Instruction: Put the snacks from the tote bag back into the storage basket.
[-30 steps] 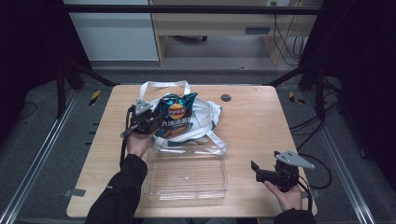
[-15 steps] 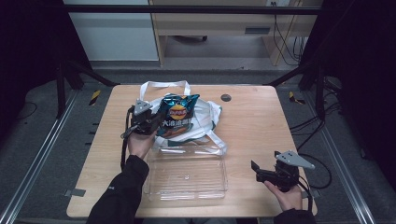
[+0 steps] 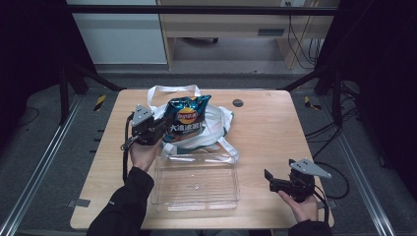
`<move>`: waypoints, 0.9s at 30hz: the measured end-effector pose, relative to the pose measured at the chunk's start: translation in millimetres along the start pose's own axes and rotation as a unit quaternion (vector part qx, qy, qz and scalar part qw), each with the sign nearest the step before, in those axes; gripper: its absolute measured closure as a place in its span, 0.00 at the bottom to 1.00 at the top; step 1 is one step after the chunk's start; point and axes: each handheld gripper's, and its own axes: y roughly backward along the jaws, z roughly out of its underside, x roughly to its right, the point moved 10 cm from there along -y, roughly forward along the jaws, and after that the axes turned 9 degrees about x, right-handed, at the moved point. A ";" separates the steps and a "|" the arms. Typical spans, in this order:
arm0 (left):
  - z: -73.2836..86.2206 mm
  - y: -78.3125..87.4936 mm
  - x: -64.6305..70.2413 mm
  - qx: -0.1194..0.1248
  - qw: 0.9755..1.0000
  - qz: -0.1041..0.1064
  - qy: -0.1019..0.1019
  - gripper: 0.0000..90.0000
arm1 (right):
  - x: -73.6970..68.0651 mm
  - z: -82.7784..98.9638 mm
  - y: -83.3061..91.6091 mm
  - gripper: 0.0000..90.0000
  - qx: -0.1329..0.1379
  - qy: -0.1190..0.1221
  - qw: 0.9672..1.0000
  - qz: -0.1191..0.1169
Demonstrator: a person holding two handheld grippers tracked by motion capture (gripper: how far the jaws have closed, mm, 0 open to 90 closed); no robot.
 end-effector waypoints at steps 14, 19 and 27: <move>-33.0 27.8 15.6 0.046 0.999 0.018 -0.019 1.00 | -1.1 -0.1 0.1 0.06 0.000 -0.002 1.000 -0.002; -41.2 32.6 23.3 0.054 0.998 0.027 -0.026 1.00 | -1.2 0.0 0.0 0.06 0.000 -0.002 1.000 -0.002; -51.6 44.2 36.4 0.065 0.996 0.048 -0.030 1.00 | -1.1 0.0 0.2 0.06 -0.001 -0.002 1.000 -0.002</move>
